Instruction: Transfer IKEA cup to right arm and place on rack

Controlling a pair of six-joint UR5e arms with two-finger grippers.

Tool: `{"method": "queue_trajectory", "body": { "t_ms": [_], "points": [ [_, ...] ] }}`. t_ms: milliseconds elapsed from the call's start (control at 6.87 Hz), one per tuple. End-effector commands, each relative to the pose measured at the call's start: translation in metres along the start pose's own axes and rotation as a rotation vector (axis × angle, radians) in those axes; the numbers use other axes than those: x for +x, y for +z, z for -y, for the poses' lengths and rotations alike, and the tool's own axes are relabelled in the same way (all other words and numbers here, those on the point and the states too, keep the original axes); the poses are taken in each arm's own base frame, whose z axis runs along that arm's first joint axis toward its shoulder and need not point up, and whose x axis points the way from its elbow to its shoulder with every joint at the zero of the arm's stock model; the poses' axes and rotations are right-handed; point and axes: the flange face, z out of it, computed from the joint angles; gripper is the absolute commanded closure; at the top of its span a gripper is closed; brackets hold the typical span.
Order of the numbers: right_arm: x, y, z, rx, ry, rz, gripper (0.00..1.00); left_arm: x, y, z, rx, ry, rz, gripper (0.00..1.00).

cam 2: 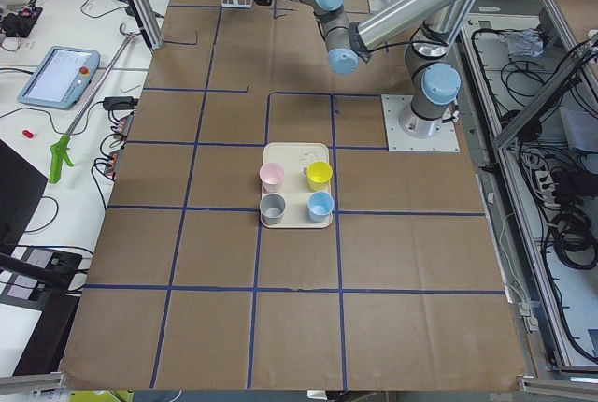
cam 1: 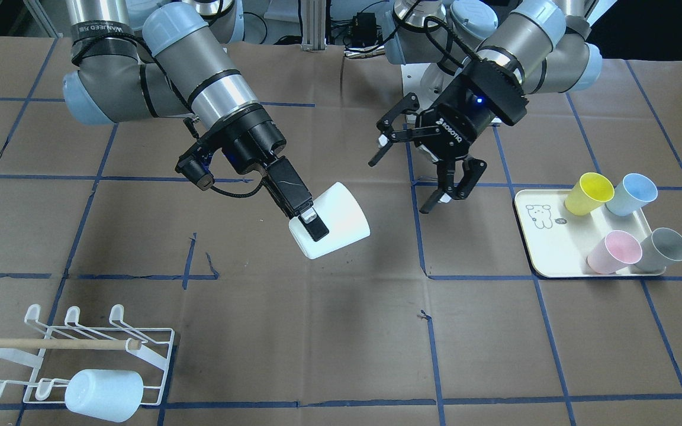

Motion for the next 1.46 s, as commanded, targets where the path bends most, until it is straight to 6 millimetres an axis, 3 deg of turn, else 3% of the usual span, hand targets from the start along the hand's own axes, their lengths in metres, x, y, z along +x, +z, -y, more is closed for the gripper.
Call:
{"method": "queue_trajectory", "body": {
  "t_ms": [0,146,291,437,728,1019,1310],
  "points": [
    [-0.017,-0.006,0.034,0.069,-0.074,0.031,0.83,-0.029,-0.025,0.017,-0.040,-0.107,0.107,0.01],
    [-0.024,-0.017,0.066,0.127,-0.156,0.055,0.83,-0.049,-0.022,0.039,-0.095,-0.157,0.252,0.01],
    [-0.025,-0.022,0.092,0.222,-0.269,0.036,0.90,-0.069,-0.014,0.066,-0.195,-0.225,0.373,0.01],
    [-0.024,-0.024,0.116,0.336,-0.401,-0.011,0.91,-0.071,-0.010,0.083,-0.322,-0.305,0.423,0.01],
    [-0.020,-0.034,0.165,0.432,-0.668,-0.097,0.92,-0.055,-0.005,0.086,-0.644,-0.386,0.597,0.01],
    [-0.019,-0.060,0.212,0.509,-1.006,-0.203,0.92,-0.031,-0.027,0.099,-0.941,-0.456,0.693,0.01],
    [-0.002,-0.077,0.265,0.562,-1.248,-0.335,0.91,-0.030,-0.032,0.087,-1.030,-0.445,0.760,0.00]
  ]
}}
